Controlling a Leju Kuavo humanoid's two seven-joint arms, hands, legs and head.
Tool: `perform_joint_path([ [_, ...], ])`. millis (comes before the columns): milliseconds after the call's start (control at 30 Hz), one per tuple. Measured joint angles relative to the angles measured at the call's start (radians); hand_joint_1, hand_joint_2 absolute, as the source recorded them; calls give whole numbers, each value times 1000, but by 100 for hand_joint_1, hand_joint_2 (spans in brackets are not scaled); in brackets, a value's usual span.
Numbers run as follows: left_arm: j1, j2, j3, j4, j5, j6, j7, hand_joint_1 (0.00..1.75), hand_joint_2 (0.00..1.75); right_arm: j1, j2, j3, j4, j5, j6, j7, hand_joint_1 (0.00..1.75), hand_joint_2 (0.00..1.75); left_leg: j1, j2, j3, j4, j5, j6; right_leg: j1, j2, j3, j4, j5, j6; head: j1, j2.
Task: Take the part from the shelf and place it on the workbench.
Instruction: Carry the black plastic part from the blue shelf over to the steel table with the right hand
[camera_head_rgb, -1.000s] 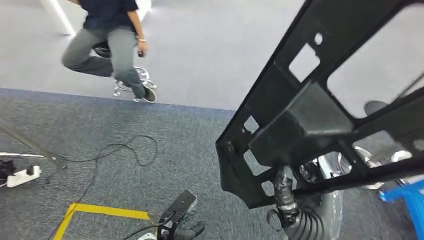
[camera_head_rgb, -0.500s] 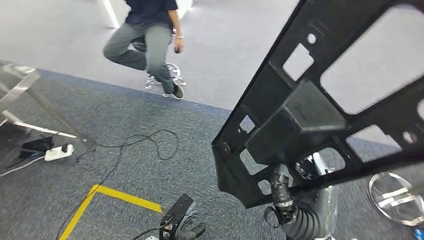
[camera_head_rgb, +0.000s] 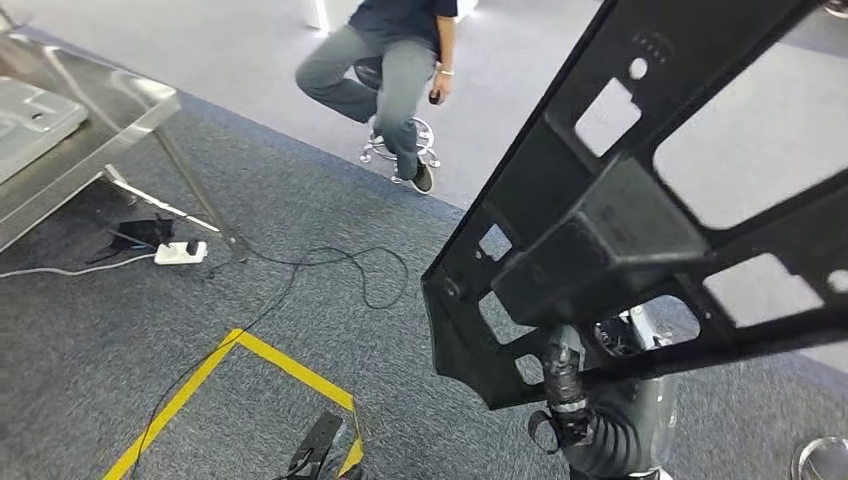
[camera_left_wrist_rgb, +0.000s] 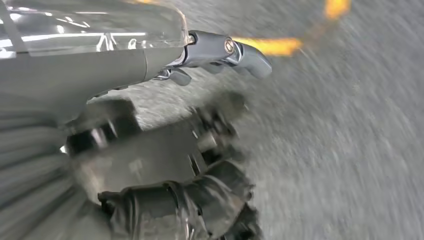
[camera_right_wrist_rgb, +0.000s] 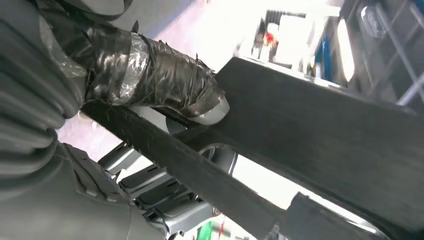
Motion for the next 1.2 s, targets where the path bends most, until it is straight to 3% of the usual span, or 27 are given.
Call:
perform_joint_path([
  [67,5,-2,9,34,13,-9,2,0,175,-2,1,5,7,-9,0,-3,175,175,-2,-29,0,4,-4,6,1,16,-68,106,-26,-1,2,0],
  [100,7,-2,12,46,16,-13,6,0,175,-4,1,9,11,-13,0,-3,175,175,-3,-46,1,7,-7,6,1,19,-83,114,-11,-1,2,0],
  [167,10,-1,14,69,18,-19,15,0,175,-10,2,16,16,-17,0,-4,175,175,-1,-82,1,19,-15,1,-3,33,-58,23,63,-2,2,0],
  [233,10,-1,15,88,18,-22,23,0,175,-17,3,25,21,-21,0,-5,175,175,-1,-114,-5,36,-24,-11,-10,82,-19,-82,110,-3,2,0],
  [300,10,-1,17,102,18,-23,26,0,175,-20,5,33,25,-24,0,-8,175,175,3,-138,-15,44,-27,-24,-9,111,-6,-109,107,-10,3,0],
  [333,11,-1,20,110,18,-23,27,0,175,-23,7,36,27,-26,0,-10,175,175,6,-149,-20,44,-27,-31,-7,103,-3,-110,108,-16,3,0],
  [367,15,0,23,117,18,-24,26,0,175,-26,10,40,28,-28,0,-13,175,175,9,-147,-22,44,-27,-36,-6,90,2,-113,109,-24,4,0],
  [400,18,0,25,123,18,-24,24,0,175,-28,14,44,29,-29,0,-15,175,175,7,-126,-27,53,-32,-42,-6,79,8,-117,110,-32,0,0],
  [433,19,1,27,128,18,-24,20,0,175,-28,18,48,30,-30,0,-17,175,175,6,-93,-39,78,-45,-47,-7,65,14,-122,110,-39,-5,0],
  [500,15,1,29,132,18,-25,13,0,175,-24,22,53,30,-30,0,-18,175,175,4,-23,-89,179,-93,-54,-4,33,23,-127,107,-48,-13,0],
  [567,11,0,30,136,16,-26,9,0,175,-21,22,56,31,-31,0,-18,175,175,7,-3,-148,283,-129,-59,-1,-1,27,-127,101,-52,-14,0],
  [600,11,0,31,138,15,-27,8,0,175,-21,23,57,31,-31,0,-18,175,175,8,1,-157,296,-124,-59,0,-17,30,-127,98,-52,-15,0],
  [667,13,0,32,141,14,-27,8,0,175,-20,24,58,32,-31,0,-18,175,175,9,4,-150,277,-98,-59,0,-35,34,-127,93,-52,-15,0],
  [767,14,0,32,142,14,-27,8,0,175,-20,24,58,32,-31,0,-18,175,175,9,6,-138,254,-83,-58,0,-40,36,-127,92,-51,-15,0],
  [800,14,0,32,143,13,-27,8,0,175,-20,25,59,32,-31,0,-18,175,175,8,11,-120,221,-66,-56,0,-45,39,-127,90,-50,-15,0],
  [867,12,1,32,148,10,-28,8,0,175,-20,26,59,32,-31,0,-18,175,175,-5,42,-64,111,-32,-39,5,-71,51,-131,80,-38,-15,0],
  [933,11,4,33,156,8,-31,8,0,175,-20,27,59,31,-30,0,-17,175,175,-14,55,-24,32,-15,-18,9,-101,66,-141,70,-22,-14,0],
  [967,14,5,33,158,8,-34,8,0,175,-20,27,59,31,-30,0,-16,175,175,-11,43,-18,22,-12,-13,9,-92,70,-140,65,-17,-12,0],
  [1033,15,6,33,161,7,-39,8,0,175,-20,28,59,31,-29,0,-17,175,175,-4,22,-3,5,-7,-2,7,-44,51,-88,32,-12,-7,0],
  [1067,14,7,33,162,7,-41,8,0,175,-19,27,59,32,-28,0,-17,175,175,-4,10,1,1,-7,2,7,-13,23,-30,6,-12,-3,0],
  [1133,9,7,33,164,7,-43,8,0,175,-14,27,60,32,-28,0,-17,175,175,-4,-18,2,2,-8,8,7,15,-50,92,-33,-12,0,0],
  [1167,8,7,33,164,8,-44,7,0,175,-12,27,60,33,-29,0,-17,175,175,-4,-34,3,3,-9,8,7,19,-74,119,-28,-11,0,0],
  [1200,8,7,34,165,9,-44,6,0,175,-11,27,60,33,-30,0,-17,175,175,-4,-50,5,6,-12,8,7,22,-80,108,-4,-11,0,0],
])
